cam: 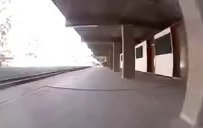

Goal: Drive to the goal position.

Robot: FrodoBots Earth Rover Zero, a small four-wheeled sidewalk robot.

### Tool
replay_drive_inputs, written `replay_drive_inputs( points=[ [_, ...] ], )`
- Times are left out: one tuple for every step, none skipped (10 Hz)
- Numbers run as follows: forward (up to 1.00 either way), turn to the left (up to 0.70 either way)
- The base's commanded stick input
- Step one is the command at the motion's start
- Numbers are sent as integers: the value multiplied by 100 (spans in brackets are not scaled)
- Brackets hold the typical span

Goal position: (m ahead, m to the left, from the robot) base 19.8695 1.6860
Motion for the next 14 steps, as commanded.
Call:
replay_drive_inputs(
  points=[
    [50, 0],
    [50, 0],
    [50, 0],
    [50, 0],
    [50, 0],
    [50, 0],
    [50, 0],
    [50, 0],
    [50, 0],
    [50, 0],
    [50, 0],
    [50, 0],
    [50, 0],
    [50, 0]
  ],
)
